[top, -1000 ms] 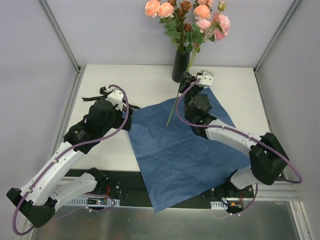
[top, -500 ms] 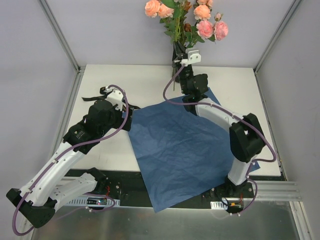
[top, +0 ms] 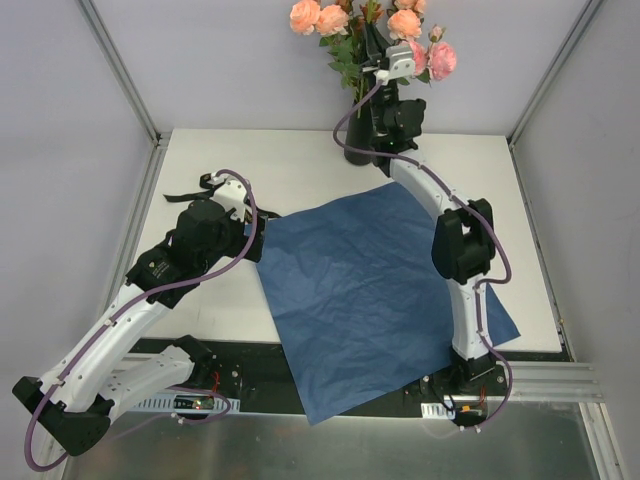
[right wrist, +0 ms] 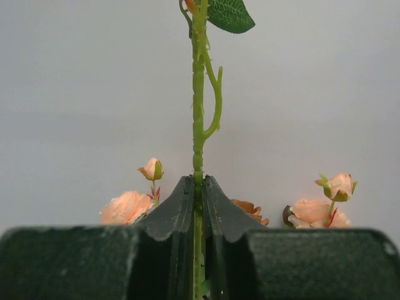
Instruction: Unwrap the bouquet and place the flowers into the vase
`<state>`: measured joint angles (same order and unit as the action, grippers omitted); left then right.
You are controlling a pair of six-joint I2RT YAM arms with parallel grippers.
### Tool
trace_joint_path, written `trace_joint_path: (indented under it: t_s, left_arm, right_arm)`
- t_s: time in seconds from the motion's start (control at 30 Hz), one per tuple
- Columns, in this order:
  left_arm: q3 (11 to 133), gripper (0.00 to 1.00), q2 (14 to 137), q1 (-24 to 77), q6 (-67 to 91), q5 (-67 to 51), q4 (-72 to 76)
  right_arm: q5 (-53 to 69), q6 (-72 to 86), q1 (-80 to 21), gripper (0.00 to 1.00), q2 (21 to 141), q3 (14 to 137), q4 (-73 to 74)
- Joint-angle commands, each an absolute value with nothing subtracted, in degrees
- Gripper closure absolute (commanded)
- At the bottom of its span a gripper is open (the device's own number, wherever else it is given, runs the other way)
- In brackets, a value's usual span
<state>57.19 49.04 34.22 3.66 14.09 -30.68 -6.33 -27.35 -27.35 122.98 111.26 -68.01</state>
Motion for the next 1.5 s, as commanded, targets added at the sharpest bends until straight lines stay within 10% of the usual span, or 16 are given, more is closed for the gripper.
trace_joint_path:
  t_s: [0.0, 0.43, 1.0, 1.47]
  left_arm:
    - [57.2, 0.01, 48.8, 35.0, 3.0, 15.5, -29.1]
    - [57.3, 0.01, 51.9, 34.9, 2.8, 15.1, -29.1]
    - [57.3, 0.01, 51.8, 34.9, 2.5, 15.6, -29.2]
    - [57.5, 0.01, 49.5, 34.9, 2.9, 14.7, -29.1]
  right_arm:
    - [-1.8, -26.5, -25.3, 1.00, 127.0, 121.4, -67.0]
    - [1.5, -24.1, -21.2, 1.00, 138.3, 135.7, -62.5]
    - [-4.0, -21.0, -21.8, 1.00, 134.3, 121.6, -61.2]
    - [-12.8, -23.3, -26.6, 0.66, 121.7, 104.9, -57.4]
